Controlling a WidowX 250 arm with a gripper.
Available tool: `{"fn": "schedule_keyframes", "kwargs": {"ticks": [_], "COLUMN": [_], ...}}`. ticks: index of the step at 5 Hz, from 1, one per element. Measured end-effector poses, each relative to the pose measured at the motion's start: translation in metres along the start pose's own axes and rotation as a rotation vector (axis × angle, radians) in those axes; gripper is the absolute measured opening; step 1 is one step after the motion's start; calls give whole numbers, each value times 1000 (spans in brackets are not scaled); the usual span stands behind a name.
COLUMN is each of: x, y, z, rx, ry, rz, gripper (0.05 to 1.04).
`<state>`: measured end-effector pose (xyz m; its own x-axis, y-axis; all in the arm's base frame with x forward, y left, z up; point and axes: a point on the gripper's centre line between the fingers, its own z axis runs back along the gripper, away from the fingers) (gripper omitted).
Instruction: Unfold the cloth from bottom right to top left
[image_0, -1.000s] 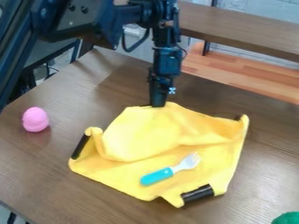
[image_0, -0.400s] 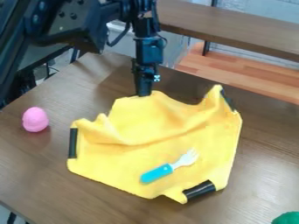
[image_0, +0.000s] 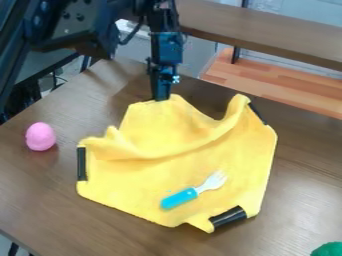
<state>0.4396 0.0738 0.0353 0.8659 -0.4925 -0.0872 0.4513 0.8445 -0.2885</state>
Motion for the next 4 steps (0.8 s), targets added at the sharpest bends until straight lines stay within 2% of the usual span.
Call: {"fn": "schedule_keyframes", "kwargs": {"ticks": [1,2,3,4], "x": [-4,-7,-8,-8], "y": [9,18,24,25], "z": [11,21,23,29], "rx": [14,61,102,119], "ry": [-18,-19,-10,-12], "rz": [30,69,98,116], "gripper": [49,49,49,49]}}
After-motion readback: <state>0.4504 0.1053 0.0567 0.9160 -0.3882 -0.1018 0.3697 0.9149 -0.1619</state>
